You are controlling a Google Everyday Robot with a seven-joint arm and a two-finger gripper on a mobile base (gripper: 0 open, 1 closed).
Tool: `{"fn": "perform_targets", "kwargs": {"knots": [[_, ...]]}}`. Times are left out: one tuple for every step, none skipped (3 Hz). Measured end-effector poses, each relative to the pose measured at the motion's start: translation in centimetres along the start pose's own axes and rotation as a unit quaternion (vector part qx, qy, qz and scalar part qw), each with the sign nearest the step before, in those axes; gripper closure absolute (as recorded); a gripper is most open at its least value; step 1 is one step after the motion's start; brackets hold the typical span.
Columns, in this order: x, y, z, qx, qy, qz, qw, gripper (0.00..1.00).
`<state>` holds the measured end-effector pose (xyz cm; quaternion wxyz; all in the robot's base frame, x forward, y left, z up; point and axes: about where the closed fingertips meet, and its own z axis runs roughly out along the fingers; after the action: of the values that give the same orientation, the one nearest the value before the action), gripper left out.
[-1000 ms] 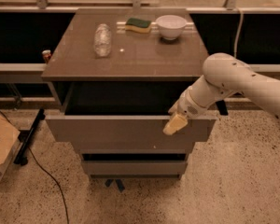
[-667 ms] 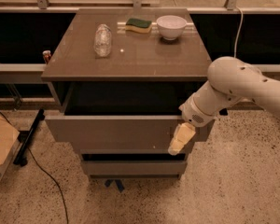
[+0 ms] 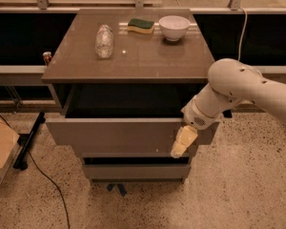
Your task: Open top drawer
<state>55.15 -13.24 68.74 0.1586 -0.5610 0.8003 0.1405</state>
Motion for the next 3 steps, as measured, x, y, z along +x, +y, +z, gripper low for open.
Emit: {"fn": "perform_targets", "kwargs": {"knots": [[1.41,0.56,1.57,-0.031,0.012,0.010,0.9994,0.27],[1.76,0.72,1.61,-0.036,0.014,0.014,0.9991,0.50],[1.51,0.75,1.04,-0.036,0.014,0.014,0.9991,0.73]]}}
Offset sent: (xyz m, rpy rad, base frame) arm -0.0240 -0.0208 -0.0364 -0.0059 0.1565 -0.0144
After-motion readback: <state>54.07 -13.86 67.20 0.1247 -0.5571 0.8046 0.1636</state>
